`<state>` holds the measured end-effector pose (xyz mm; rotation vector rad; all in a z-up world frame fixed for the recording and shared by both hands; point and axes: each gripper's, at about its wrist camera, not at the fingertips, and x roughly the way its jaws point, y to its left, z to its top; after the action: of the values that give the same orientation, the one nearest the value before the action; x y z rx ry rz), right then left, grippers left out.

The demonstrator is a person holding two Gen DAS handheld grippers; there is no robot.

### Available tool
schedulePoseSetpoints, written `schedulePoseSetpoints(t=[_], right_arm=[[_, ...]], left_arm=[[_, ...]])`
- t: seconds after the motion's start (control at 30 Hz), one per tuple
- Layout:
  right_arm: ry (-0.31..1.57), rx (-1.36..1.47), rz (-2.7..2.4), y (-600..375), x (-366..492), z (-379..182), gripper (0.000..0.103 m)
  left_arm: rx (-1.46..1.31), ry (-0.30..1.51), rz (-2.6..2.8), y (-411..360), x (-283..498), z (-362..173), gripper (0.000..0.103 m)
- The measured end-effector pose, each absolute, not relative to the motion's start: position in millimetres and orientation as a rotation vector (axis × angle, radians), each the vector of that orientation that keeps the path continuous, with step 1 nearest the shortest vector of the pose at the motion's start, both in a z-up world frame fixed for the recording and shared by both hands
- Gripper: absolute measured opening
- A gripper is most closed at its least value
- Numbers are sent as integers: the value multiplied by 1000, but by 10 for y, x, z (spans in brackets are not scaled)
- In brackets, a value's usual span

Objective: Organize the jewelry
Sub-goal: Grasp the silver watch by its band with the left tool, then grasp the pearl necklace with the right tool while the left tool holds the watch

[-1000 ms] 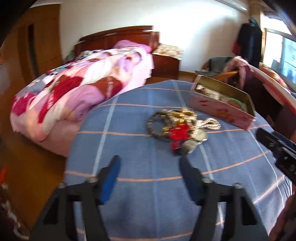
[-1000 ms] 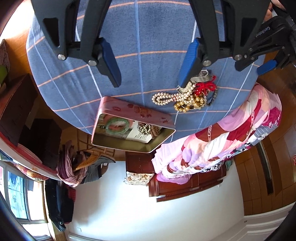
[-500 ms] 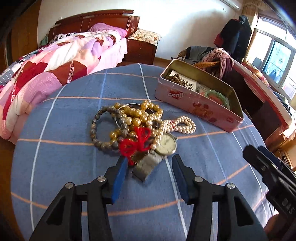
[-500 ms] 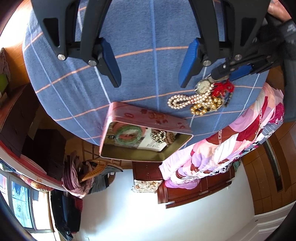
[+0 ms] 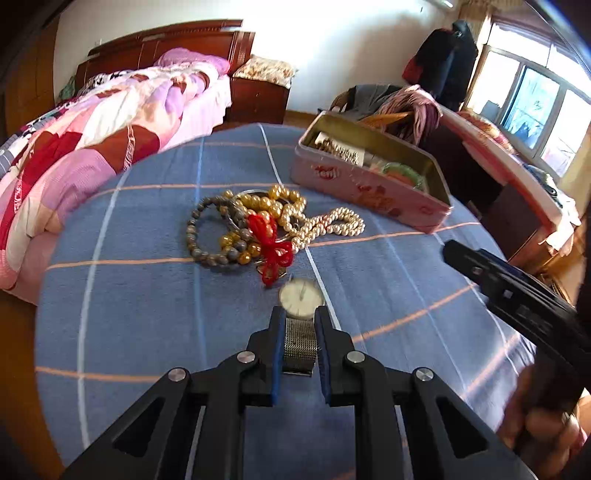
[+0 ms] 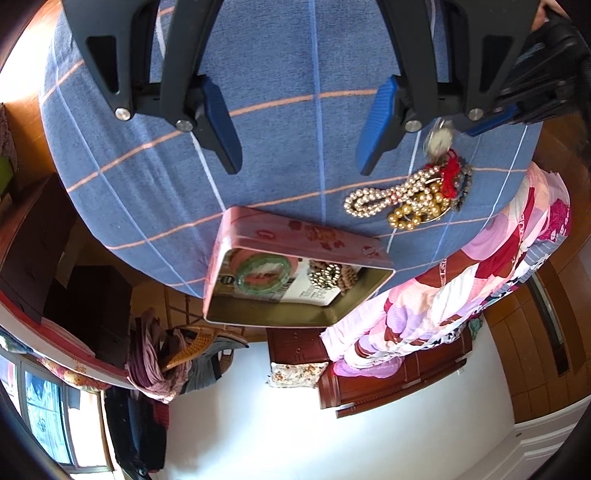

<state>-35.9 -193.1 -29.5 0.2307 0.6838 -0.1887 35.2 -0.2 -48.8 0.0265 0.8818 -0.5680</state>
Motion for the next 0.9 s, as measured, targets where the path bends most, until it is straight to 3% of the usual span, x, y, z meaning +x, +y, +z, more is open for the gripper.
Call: schedulePoseSetpoints(t=[0.3, 0.43, 0.7, 0.9], right_arm=[[722, 272, -87, -1836, -127, -349, 67], [759, 259, -62, -1771, 156, -420, 57], [862, 233, -72, -1607, 702, -612, 57], [852, 209, -41, -1566, 722, -647, 66]], left_arm=[[-23, 844, -508, 266, 332, -372, 15], [-64, 812, -484, 323, 372, -280, 15], [-53, 795, -462, 374, 429, -264, 15], [-58, 812, -443, 413, 475, -330, 15]])
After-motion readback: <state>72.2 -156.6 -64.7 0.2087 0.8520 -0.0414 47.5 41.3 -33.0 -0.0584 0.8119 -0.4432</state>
